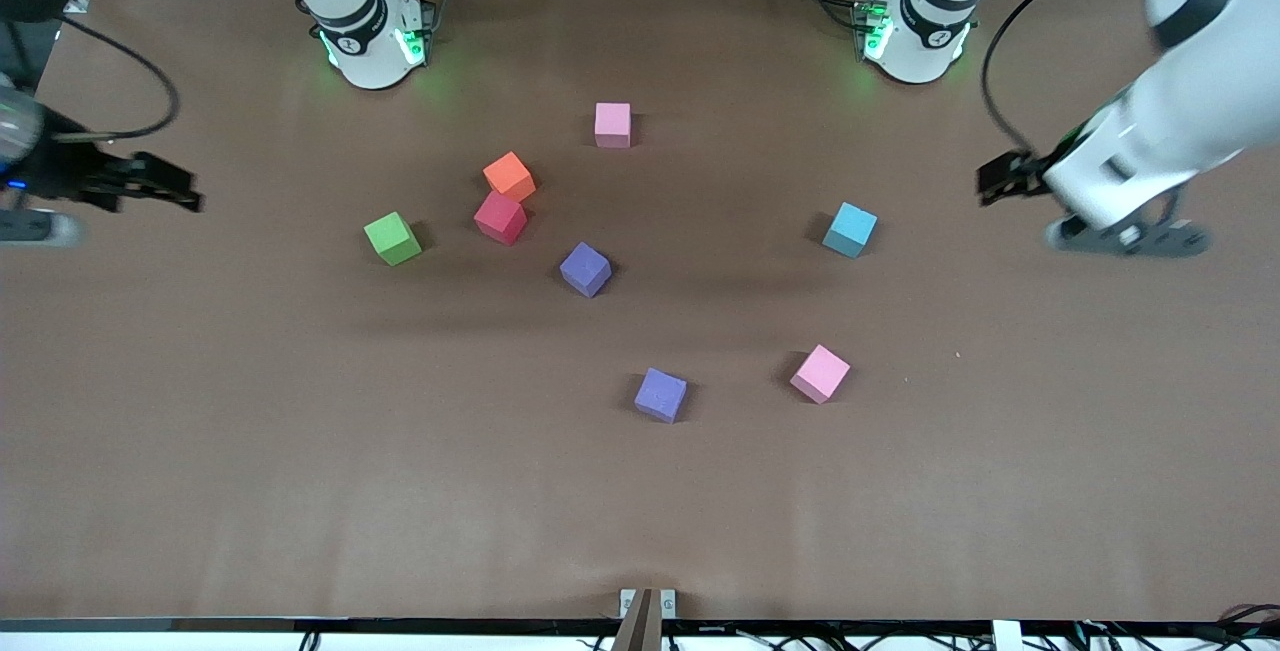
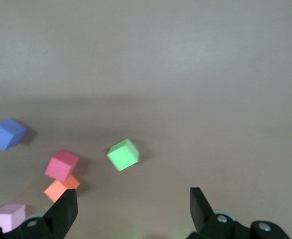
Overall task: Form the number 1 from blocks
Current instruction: 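Lower the left gripper to the pink while the right gripper nears the purple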
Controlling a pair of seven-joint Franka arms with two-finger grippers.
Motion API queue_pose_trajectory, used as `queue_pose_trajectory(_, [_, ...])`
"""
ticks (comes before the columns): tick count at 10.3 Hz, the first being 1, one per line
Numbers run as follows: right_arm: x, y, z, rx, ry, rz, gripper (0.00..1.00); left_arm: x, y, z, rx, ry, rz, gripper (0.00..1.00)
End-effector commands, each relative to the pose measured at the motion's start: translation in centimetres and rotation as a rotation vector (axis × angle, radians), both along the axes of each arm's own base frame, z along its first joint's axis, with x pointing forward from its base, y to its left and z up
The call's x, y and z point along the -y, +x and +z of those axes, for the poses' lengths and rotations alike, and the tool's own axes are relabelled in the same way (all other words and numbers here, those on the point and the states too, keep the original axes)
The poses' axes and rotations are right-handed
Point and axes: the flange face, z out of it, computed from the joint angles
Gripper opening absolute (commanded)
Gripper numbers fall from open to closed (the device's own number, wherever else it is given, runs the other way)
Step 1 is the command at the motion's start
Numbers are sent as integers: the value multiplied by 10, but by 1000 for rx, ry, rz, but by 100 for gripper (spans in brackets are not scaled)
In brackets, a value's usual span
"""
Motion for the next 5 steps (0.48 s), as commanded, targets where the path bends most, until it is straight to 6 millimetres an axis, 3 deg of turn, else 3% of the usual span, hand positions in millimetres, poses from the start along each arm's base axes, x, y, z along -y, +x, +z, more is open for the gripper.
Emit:
queue_pose_trajectory(1, [-23, -5, -20, -27, 33, -57, 100, 27, 24, -51, -23, -19, -38, 100])
queue_pose_trajectory(4, [-49, -12, -63, -40, 49, -110, 100, 62, 51, -121, -4, -4, 43, 100])
queue_pose_trajectory(5, [-67, -14, -73, -41, 38, -150, 100, 73, 60, -141, 28, -14, 44, 100])
